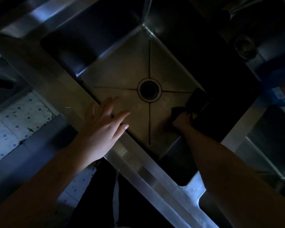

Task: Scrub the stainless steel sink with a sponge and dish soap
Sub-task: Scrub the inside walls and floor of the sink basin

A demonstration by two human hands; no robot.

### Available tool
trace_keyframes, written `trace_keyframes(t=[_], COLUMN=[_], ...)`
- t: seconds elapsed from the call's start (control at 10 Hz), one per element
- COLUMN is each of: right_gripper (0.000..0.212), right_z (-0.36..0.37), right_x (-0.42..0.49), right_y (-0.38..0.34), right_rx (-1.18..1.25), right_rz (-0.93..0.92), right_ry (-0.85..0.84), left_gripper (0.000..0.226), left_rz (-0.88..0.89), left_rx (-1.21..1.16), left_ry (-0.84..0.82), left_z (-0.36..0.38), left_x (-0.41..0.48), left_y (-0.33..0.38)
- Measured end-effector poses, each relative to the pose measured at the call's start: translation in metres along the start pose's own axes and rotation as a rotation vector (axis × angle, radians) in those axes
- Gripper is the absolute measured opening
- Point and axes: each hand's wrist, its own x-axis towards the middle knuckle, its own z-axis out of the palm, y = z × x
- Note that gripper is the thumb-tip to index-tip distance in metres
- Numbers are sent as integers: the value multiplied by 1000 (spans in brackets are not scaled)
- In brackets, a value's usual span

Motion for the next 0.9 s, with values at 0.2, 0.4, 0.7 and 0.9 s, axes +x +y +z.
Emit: trace_keyframes(t=[0.2, 0.4, 0.7, 0.9], right_gripper=[71, 38, 40, 40], right_z=[43, 67, 15, 3], right_x=[-57, -91, -44, -31], right_y=[-23, -23, -3, 7], right_rx=[105, 38, -50, -130], right_rz=[-51, -241, -218, -177], right_ry=[-132, -178, 69, 95], left_gripper=[36, 40, 35, 34], left_rz=[38, -23, 84, 82], left_rx=[67, 27, 95, 80], left_ry=[-8, -47, 28, 34], left_z=[0, -4, -1, 2], left_x=[-5, -4, -8, -14], left_y=[0, 0, -7, -8])
